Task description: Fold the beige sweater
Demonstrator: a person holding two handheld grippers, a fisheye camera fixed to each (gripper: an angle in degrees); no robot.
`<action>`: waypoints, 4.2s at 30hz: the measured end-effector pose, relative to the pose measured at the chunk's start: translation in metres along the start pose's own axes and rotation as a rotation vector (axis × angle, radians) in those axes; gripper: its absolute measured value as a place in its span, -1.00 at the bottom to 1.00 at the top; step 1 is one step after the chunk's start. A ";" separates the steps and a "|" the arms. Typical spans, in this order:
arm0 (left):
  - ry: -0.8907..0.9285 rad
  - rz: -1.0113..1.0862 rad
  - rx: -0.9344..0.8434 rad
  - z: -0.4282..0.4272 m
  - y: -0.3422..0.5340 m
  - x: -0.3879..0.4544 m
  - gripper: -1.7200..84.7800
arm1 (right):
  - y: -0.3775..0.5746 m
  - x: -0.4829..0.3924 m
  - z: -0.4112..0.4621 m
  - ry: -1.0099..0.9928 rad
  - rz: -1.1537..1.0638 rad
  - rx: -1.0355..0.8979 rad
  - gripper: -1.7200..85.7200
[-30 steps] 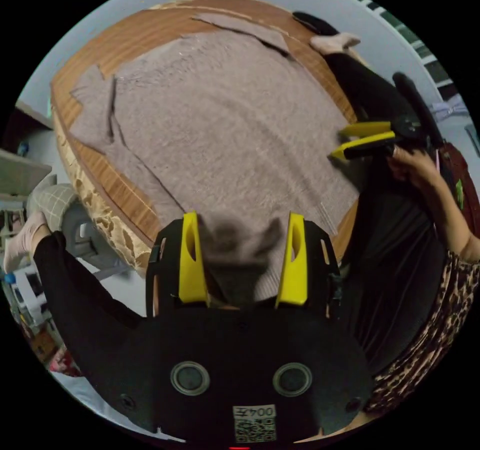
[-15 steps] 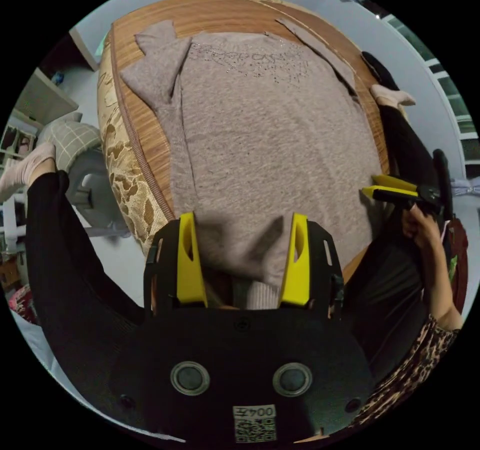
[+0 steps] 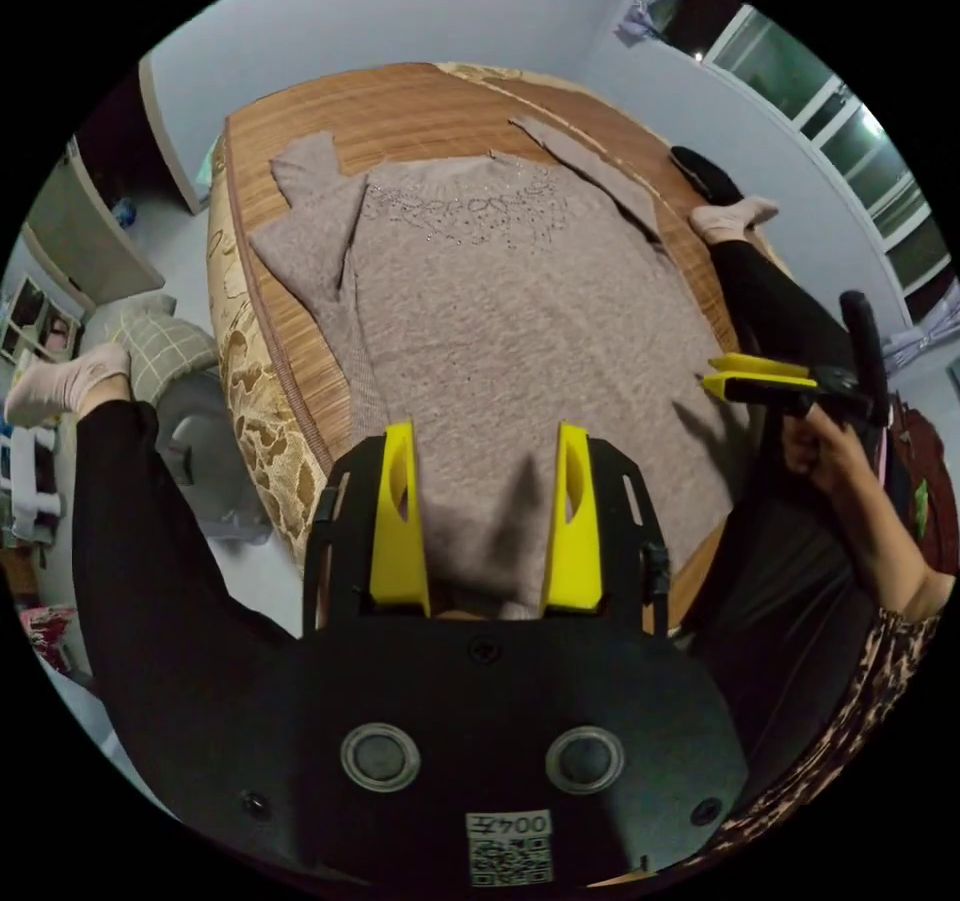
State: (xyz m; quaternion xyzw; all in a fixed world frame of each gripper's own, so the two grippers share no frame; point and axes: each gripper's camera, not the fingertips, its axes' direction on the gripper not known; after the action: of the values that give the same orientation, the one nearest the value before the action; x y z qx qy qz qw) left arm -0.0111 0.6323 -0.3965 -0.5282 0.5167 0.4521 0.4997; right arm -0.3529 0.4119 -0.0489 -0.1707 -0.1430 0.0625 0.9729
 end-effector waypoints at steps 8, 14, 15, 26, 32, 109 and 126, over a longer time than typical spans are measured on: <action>0.034 -0.065 0.294 -0.022 -0.004 -0.027 -0.59 | 0.010 0.008 -0.090 -0.298 -0.047 0.364 -0.67; 0.001 -0.051 0.308 0.005 -0.010 -0.053 -0.61 | -0.022 0.018 -0.121 -0.130 -0.210 0.482 -0.65; 0.001 -0.055 0.310 0.006 -0.013 -0.057 -0.61 | -0.026 0.022 -0.122 -0.130 -0.204 0.494 -0.65; -0.107 -0.211 0.318 -0.013 -0.194 -0.201 -0.61 | -0.081 0.090 -0.081 -0.250 -0.016 0.488 -0.71; -0.113 -0.330 0.197 0.027 -0.296 -0.288 -0.62 | -0.096 0.104 -0.095 -0.288 0.012 0.521 -0.71; 0.014 -0.582 0.878 -0.196 0.106 -0.709 -0.93 | -0.195 0.071 -0.116 -0.227 -0.030 0.369 -0.97; 0.082 -1.139 0.904 -0.104 0.267 -0.617 -0.90 | -0.197 0.056 -0.117 -0.266 -0.036 0.350 -0.81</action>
State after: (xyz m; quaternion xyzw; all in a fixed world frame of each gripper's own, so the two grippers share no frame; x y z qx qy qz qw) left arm -0.3166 0.5957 0.2097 -0.4737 0.3163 -0.1558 0.8070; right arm -0.2505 0.2010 -0.0715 0.0131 -0.2603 0.0909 0.9612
